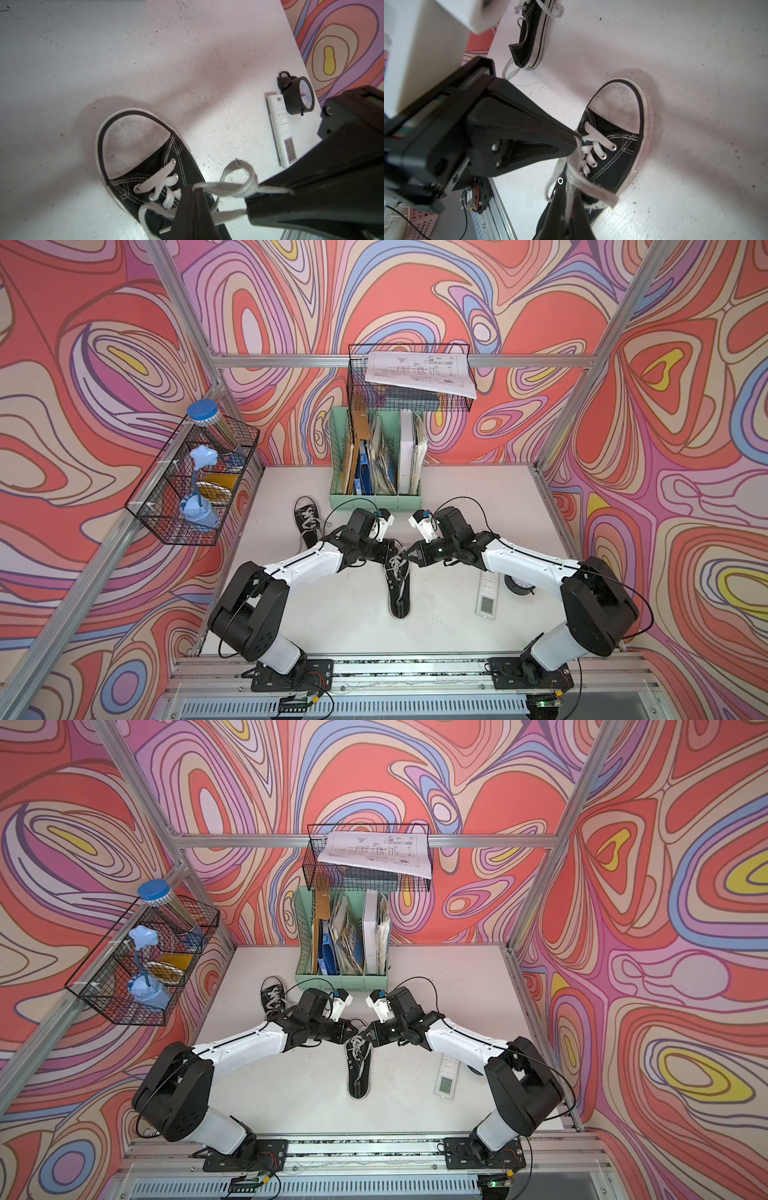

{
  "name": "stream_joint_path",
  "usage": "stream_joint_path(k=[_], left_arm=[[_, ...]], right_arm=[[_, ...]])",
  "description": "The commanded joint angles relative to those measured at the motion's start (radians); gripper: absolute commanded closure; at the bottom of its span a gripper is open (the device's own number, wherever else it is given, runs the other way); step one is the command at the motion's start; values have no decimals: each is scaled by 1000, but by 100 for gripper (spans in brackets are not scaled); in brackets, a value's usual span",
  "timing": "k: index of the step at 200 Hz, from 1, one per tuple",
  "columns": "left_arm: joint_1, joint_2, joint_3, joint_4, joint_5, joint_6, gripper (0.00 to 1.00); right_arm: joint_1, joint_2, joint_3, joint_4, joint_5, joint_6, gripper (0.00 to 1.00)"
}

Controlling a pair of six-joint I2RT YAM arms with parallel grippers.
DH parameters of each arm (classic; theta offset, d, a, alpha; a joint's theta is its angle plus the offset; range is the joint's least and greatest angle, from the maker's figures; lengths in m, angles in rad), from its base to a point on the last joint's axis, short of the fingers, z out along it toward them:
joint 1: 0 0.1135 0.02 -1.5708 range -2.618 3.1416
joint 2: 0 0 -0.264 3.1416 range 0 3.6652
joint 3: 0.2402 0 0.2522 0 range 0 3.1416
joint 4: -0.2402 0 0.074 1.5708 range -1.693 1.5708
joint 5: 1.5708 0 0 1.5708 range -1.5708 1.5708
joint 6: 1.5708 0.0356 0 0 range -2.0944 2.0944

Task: Tie the shoes
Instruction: Cross the shoelace with the shoelace.

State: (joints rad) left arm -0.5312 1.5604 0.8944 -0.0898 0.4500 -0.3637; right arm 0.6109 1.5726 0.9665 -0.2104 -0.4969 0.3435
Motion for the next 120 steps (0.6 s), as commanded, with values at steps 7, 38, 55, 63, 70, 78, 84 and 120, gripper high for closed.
stream_joint_path(k=[7, 38, 55, 63, 70, 78, 84, 120], left_arm=[[20, 29, -25, -26, -67, 2, 100], [20, 33, -24, -26, -63, 8, 100], [20, 39, -20, -23, -53, 7, 100], [19, 40, -19, -22, -47, 5, 95], [20, 41, -16, -22, -44, 5, 90], [19, 40, -14, -24, -40, 4, 85], [19, 38, -12, -27, -39, 3, 80], [21, 7, -15, -43, -60, 2, 61]], right_arm=[[-15, -33, 3, -23, -23, -5, 94], [-19, -31, 33, -91, 37, -37, 98], [-19, -26, 62, -156, 92, -70, 100], [-19, -19, 74, -178, 99, -83, 100], [-19, -13, 81, -193, 100, -90, 100], [-19, -5, 88, -202, 97, -96, 100], [-20, -2, 90, -204, 95, -97, 100], [-19, 9, 99, -207, 100, -103, 100]])
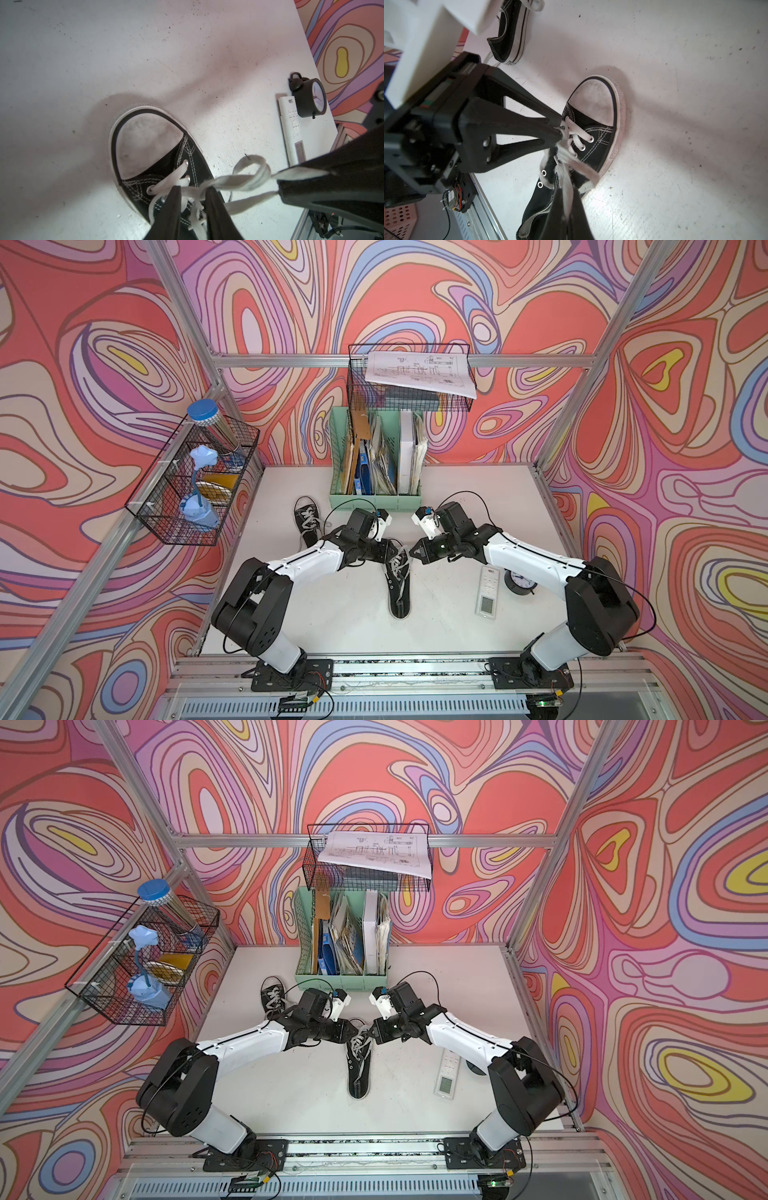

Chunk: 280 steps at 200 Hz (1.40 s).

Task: Tie the shoes
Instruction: Cross the shoelace with the shoelace.

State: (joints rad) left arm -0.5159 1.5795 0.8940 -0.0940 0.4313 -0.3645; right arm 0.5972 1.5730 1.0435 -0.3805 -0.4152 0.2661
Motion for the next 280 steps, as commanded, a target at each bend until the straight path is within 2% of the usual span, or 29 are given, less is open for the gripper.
stream_joint_path(k=[1, 26, 47, 63, 86, 159, 196, 223, 280], left_arm=[[5, -13, -16, -40, -42, 2, 60], [8, -59, -50, -36, -70, 0, 43], [10, -112, -94, -26, -89, -9, 34], [9, -155, -133, -16, -106, -21, 22], [14, -201, -182, 7, -110, -43, 14], [55, -277, -255, 82, -23, -87, 6], [71, -292, -300, 93, -51, -91, 9], [85, -314, -341, 160, 16, -124, 8], [89, -297, -280, 208, 103, -139, 4]], right_arm=[[-5, 9, 22, -37, 18, -26, 100], [-7, 13, 29, -45, 21, -31, 100], [-7, 16, 32, -46, 23, -33, 100], [-7, 18, 32, -46, 20, -31, 100], [-7, 22, 32, -42, 19, -32, 100], [-7, 31, 37, -53, 35, -42, 100], [-9, 24, 36, -57, 43, -47, 100], [-10, 37, 43, -59, 43, -50, 100], [-11, 52, 35, -58, 54, -54, 100]])
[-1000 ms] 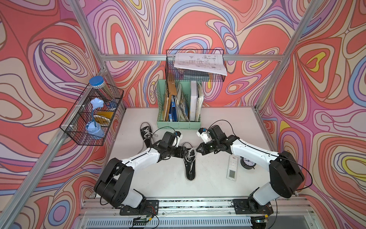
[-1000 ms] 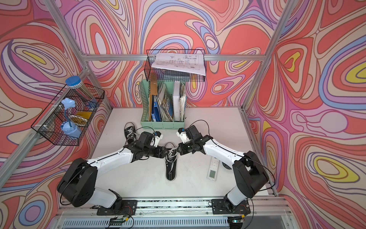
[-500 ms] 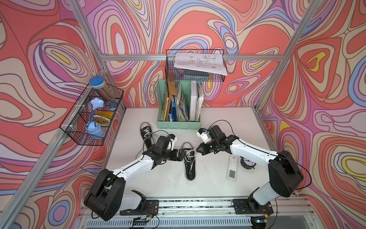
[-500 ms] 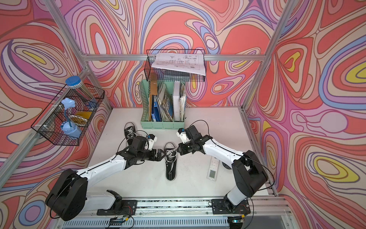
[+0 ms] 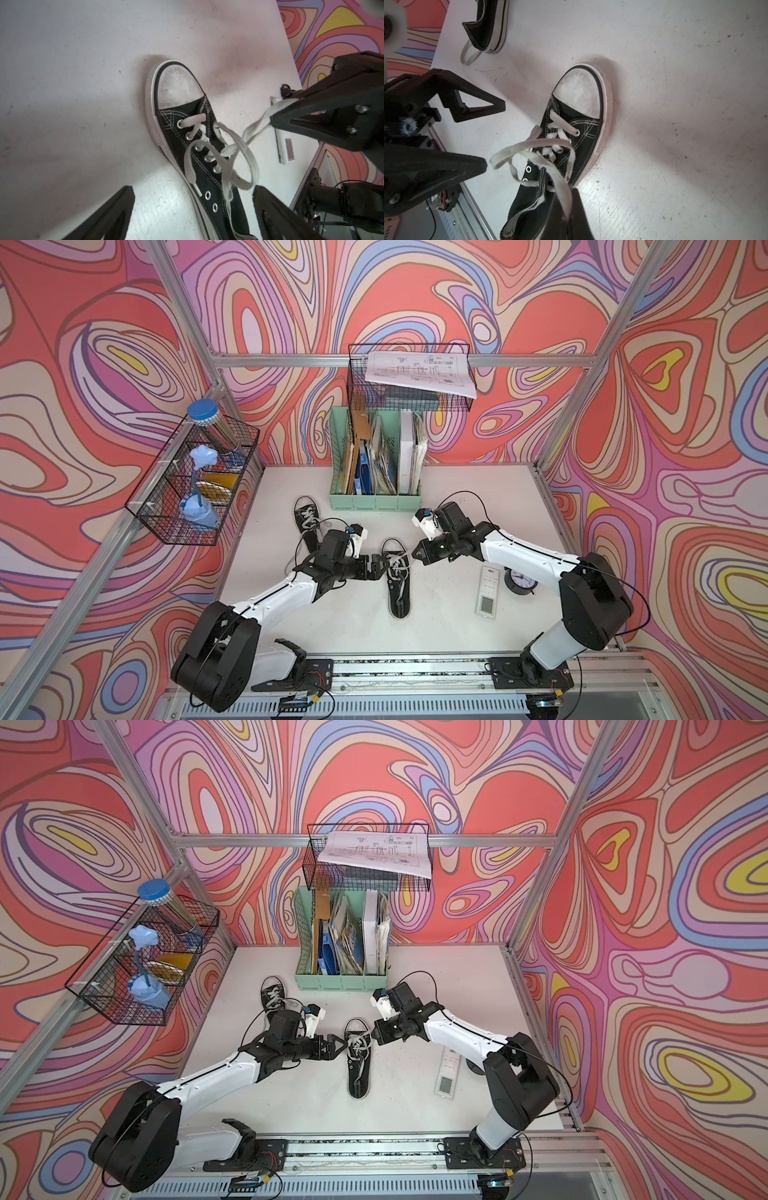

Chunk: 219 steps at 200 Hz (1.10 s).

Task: Tie the shoes
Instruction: Cross the shoelace with the shoelace.

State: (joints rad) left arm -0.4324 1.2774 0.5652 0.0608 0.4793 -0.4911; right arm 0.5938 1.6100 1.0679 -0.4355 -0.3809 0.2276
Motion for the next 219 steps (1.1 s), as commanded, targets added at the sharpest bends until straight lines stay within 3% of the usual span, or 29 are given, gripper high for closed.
stream_joint_path(k=[1, 92, 177, 219], left_arm=[[6, 7, 51, 55, 56, -13, 4], [6, 160, 190, -45, -60, 60, 2], [7, 316, 291, -186, -74, 136, 2], [7, 330, 279, -167, -29, 127, 1]], right_arm=[[-8, 15, 10, -3, 20, -16, 100], [-26, 11, -21, -8, 43, -27, 100], [-28, 73, -5, 45, 5, -6, 100], [-26, 137, 23, 137, -124, 44, 100]])
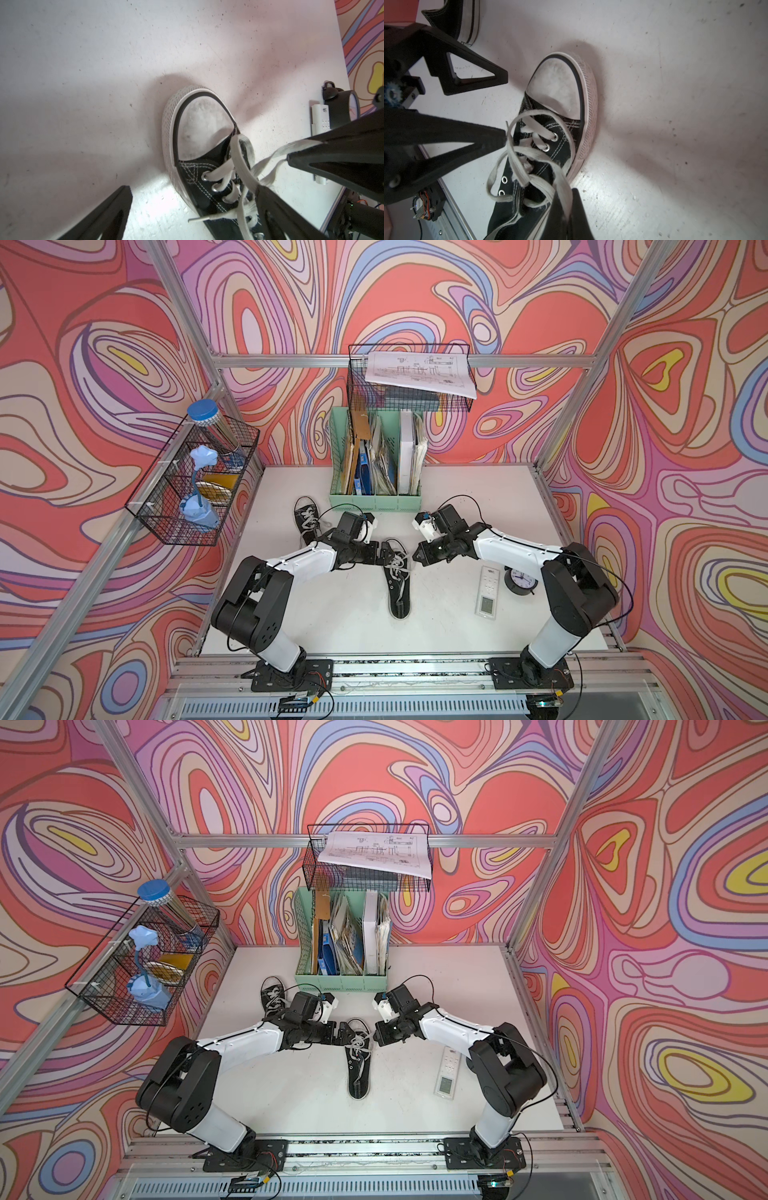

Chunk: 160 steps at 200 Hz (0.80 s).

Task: Tie the shoes
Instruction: Cross the shoelace with the shoelace.

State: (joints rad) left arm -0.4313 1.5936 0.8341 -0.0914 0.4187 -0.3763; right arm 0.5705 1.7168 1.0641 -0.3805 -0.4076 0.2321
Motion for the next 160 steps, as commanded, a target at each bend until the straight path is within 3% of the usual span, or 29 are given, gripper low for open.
stream_joint_path(k=[1, 90, 160], left_arm=[[6, 15, 10, -13, 34, 11, 1], [6, 34, 13, -3, 43, 1, 2], [6, 9, 12, -13, 46, 5, 1]], right_arm=[[-3, 30, 27, 82, -98, 39, 100], [31, 38, 24, 133, -163, 100, 100], [58, 131, 42, 138, -131, 113, 100]])
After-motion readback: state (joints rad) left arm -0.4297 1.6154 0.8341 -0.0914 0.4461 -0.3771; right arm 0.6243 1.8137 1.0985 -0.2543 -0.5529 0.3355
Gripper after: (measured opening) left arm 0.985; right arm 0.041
